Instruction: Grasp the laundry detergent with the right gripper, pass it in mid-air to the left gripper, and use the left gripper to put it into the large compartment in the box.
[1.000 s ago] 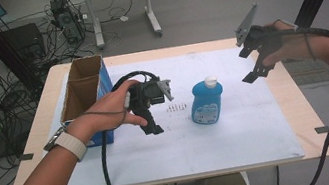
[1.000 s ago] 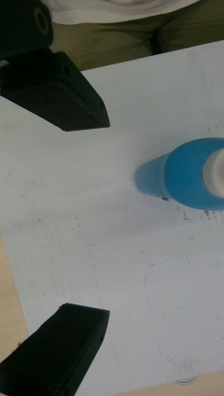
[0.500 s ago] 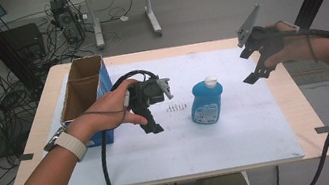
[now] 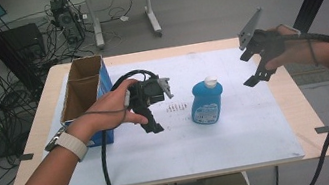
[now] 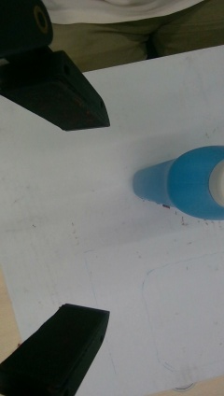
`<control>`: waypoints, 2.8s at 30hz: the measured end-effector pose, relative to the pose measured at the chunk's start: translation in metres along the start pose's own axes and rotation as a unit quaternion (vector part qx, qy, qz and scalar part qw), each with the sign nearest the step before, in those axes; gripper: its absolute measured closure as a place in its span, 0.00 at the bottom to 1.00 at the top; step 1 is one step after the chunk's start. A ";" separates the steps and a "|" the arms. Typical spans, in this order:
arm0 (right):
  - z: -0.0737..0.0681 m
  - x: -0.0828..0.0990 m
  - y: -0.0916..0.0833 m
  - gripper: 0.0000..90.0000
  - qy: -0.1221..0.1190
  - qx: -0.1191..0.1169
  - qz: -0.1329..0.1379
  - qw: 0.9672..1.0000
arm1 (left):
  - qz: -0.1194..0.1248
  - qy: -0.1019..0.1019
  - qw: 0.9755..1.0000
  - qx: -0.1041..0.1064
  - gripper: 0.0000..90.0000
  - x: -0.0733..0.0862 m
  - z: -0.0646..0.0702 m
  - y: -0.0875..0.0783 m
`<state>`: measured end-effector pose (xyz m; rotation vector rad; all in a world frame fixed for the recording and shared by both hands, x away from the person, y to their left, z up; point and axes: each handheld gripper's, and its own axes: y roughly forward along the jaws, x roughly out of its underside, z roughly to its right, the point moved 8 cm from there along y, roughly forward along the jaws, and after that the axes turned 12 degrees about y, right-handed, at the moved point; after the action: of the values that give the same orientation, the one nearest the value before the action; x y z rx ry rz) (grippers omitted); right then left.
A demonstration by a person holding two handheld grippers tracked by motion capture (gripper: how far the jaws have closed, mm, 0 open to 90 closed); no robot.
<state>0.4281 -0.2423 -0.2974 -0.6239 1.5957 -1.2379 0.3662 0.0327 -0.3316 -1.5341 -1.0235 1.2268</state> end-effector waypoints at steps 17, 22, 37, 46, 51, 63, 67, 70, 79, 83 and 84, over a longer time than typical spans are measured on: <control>-0.005 0.001 0.014 0.07 0.001 -0.014 0.017 1.000 | -0.006 0.000 1.000 0.003 0.10 0.001 -0.002 0.001; -0.007 0.002 0.020 0.07 0.004 -0.016 0.026 1.000 | -0.004 -0.004 1.000 0.002 0.10 0.001 -0.001 0.000; -0.006 0.008 0.038 0.05 0.012 -0.012 0.064 0.998 | -0.007 -0.004 1.000 -0.001 0.10 0.003 -0.003 0.000; -0.009 0.009 0.049 0.05 0.012 -0.022 0.081 0.996 | -0.005 -0.008 1.000 -0.002 0.11 0.003 -0.003 0.000; -0.011 0.009 0.055 0.05 0.021 -0.031 0.095 0.995 | -0.007 -0.006 1.000 -0.003 0.11 0.004 -0.004 0.001; -0.013 0.009 0.067 0.03 0.031 -0.030 0.113 0.993 | -0.008 -0.007 1.000 -0.004 0.11 0.004 -0.004 0.001; -0.015 0.008 0.072 0.03 0.028 -0.031 0.120 0.992 | -0.006 -0.010 1.000 -0.004 0.11 0.004 -0.004 0.001; -0.016 0.007 0.074 0.03 0.027 -0.033 0.125 0.991 | -0.006 -0.010 1.000 -0.005 0.11 0.004 -0.004 0.001; -0.018 0.006 0.080 0.04 0.027 -0.038 0.141 0.989 | -0.006 -0.010 1.000 -0.005 0.11 0.003 -0.004 0.001; -0.018 0.006 0.082 0.04 0.029 -0.039 0.145 0.988 | -0.006 -0.010 1.000 -0.005 0.11 0.004 -0.004 0.001; -0.018 0.006 0.083 0.04 0.030 -0.040 0.146 0.988 | -0.005 -0.011 1.000 -0.005 0.11 0.004 -0.004 0.001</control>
<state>0.4227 -0.2107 -0.3763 -0.3879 1.7234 -0.9880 0.3710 0.0356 -0.3327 -1.5252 -1.0525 1.2347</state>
